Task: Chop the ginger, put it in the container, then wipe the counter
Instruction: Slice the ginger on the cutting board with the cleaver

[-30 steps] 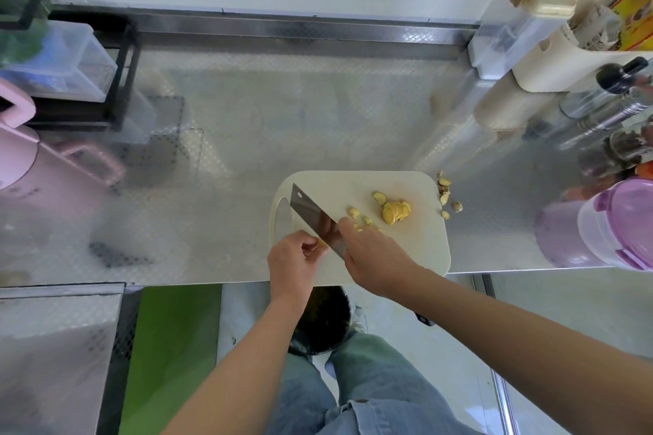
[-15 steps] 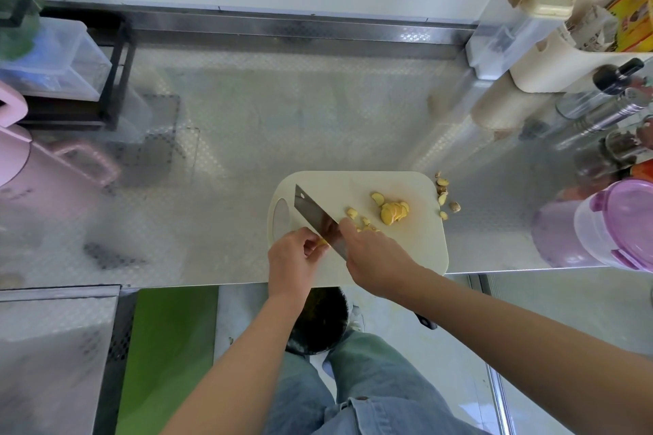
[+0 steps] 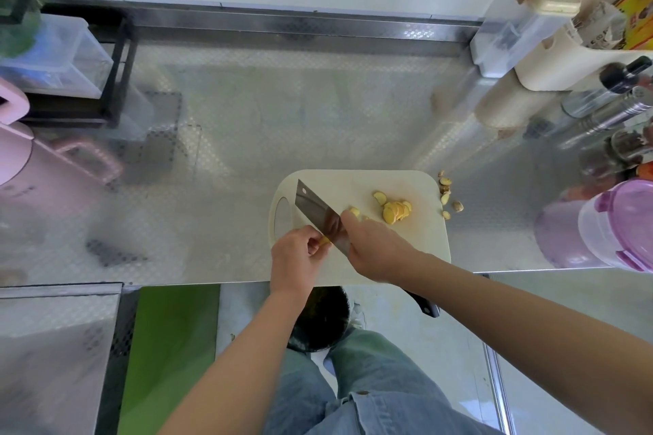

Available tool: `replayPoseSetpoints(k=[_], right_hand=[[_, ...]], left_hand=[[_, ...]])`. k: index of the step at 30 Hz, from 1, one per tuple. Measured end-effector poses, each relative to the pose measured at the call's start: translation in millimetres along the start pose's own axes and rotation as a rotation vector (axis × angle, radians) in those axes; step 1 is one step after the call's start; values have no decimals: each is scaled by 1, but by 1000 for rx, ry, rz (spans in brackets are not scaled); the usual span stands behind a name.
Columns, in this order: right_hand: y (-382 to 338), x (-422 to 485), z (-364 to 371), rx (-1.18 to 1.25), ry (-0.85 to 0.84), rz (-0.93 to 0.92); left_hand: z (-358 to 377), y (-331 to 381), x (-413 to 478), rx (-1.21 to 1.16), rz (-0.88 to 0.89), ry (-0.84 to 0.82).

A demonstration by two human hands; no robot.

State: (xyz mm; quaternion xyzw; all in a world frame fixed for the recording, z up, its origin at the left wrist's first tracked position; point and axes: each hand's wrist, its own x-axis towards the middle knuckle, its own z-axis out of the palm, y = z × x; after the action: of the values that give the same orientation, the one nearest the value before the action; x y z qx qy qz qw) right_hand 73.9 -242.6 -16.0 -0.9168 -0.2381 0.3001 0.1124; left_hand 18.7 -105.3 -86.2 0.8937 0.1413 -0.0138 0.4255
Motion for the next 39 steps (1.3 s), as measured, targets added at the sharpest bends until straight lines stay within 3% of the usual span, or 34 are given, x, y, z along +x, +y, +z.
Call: replayPoseSetpoints(k=[10,17,39], right_hand=[[11,-2,2,119,48,-36],[7,-2,3,-2,87,-29],[-8,14,0,-124,44,-61]], left_hand=[[3,-1,1,44,8,12],[6,4,0,12,-18,101],[7,-4,7,97,1,13]])
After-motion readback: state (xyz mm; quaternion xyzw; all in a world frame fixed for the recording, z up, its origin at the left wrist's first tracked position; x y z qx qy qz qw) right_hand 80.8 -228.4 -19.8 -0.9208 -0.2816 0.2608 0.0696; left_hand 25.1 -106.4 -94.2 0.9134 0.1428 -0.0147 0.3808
